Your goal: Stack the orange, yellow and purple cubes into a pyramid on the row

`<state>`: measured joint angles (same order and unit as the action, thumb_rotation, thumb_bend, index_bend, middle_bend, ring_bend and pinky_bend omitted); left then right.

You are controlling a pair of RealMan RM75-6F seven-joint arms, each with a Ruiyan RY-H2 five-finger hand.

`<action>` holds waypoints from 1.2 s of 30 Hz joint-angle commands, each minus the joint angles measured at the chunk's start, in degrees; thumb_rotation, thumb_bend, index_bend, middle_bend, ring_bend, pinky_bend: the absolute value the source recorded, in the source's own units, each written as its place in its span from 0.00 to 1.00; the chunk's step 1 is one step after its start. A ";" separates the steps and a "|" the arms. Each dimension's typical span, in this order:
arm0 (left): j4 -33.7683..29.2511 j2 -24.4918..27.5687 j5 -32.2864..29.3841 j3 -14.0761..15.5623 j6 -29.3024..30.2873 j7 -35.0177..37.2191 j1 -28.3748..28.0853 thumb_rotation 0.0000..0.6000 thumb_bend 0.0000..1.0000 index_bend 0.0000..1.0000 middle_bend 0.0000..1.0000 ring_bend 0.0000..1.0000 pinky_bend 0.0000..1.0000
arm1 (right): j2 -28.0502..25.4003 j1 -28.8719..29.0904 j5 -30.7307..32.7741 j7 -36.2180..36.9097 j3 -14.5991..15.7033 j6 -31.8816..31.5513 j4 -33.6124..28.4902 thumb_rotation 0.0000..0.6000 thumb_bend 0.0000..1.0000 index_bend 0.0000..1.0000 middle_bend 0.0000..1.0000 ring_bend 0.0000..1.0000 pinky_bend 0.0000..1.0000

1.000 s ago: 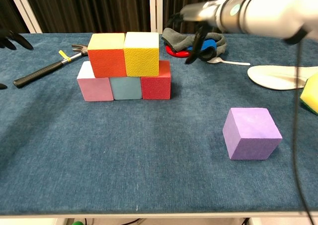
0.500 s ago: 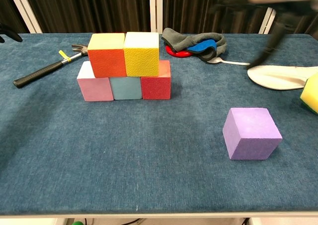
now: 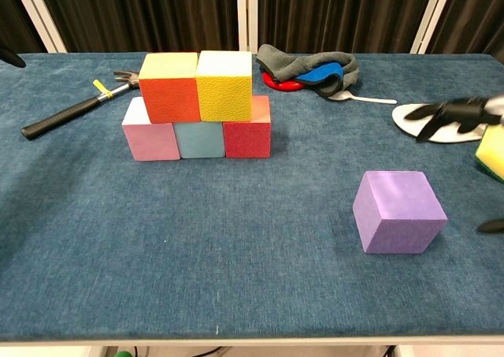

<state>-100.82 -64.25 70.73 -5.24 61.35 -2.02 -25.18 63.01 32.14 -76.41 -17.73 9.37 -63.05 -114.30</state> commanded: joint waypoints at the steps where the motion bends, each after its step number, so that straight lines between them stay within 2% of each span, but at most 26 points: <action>1: 0.19 -0.22 0.17 0.11 0.20 0.39 0.23 1.00 0.17 0.19 0.13 0.14 0.14 | 3.53 -0.08 0.75 -2.00 -1.62 1.39 2.31 0.94 0.02 0.02 0.13 0.00 0.18; 5: 0.08 -0.12 0.74 0.35 0.66 0.91 0.66 1.00 0.17 0.19 0.13 0.14 0.14 | 6.14 0.25 2.08 -4.47 -2.68 2.81 4.26 0.93 0.04 0.04 0.13 0.00 0.18; 9: 0.47 -0.21 1.40 0.41 1.39 1.73 1.14 1.00 0.17 0.19 0.13 0.14 0.14 | 8.45 0.48 3.77 -5.28 -3.71 4.26 6.65 0.94 0.12 0.09 0.16 0.00 0.18; 11: 0.90 -0.67 2.04 0.39 2.13 2.04 1.42 1.00 0.17 0.19 0.13 0.14 0.13 | 10.10 0.61 3.93 -4.98 -4.41 4.78 8.40 0.94 0.17 0.15 0.21 0.01 0.18; 15: 2.36 -2.74 5.90 1.28 5.63 -0.03 2.38 1.00 0.17 0.19 0.13 0.14 0.13 | 11.88 0.58 2.17 -4.04 -5.65 4.20 10.26 1.00 0.29 0.36 0.34 0.11 0.24; 17: 2.55 -3.57 7.30 1.83 7.10 -1.34 2.96 1.00 0.17 0.19 0.13 0.14 0.13 | 10.90 0.60 0.44 -3.43 -6.96 2.64 9.10 1.00 0.33 0.42 0.39 0.16 0.27; 19: 2.22 -3.81 8.05 2.07 7.85 -1.47 3.33 1.00 0.17 0.19 0.13 0.14 0.13 | 8.75 1.14 -0.45 -2.72 -8.74 1.76 6.53 1.00 0.33 0.43 0.39 0.16 0.27; 22: 1.76 -3.71 8.97 2.36 8.33 -0.98 3.67 1.00 0.17 0.19 0.13 0.14 0.13 | 4.21 3.60 0.14 -2.94 -12.96 2.39 1.35 1.00 0.33 0.43 0.39 0.16 0.27; 26: 1.32 -3.73 9.38 2.56 8.51 -0.85 3.95 1.00 0.17 0.19 0.13 0.14 0.13 | 0.17 10.58 8.95 -3.63 -21.65 7.86 -2.62 1.00 0.33 0.43 0.39 0.16 0.27; 30: 1.05 -3.76 9.17 2.71 8.34 -0.27 4.24 1.00 0.17 0.19 0.13 0.14 0.13 | -0.30 19.71 21.15 -5.50 -28.25 14.75 -0.93 1.00 0.33 0.43 0.39 0.16 0.27; 32: 1.10 -3.69 9.12 2.75 8.32 0.23 4.41 1.00 0.17 0.19 0.13 0.14 0.13 | 0.47 24.84 27.33 -7.59 -29.93 17.56 1.33 1.00 0.32 0.43 0.39 0.16 0.26; 36: 1.72 -3.72 8.97 2.78 8.45 1.51 4.85 1.00 0.17 0.19 0.13 0.14 0.13 | 3.04 33.84 37.52 -11.74 -30.06 21.21 6.33 1.00 0.31 0.43 0.38 0.15 0.25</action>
<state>-99.31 -67.96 79.80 -2.46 69.80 -0.80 -20.47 64.58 56.76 -48.74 -25.13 -18.00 -47.38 -112.45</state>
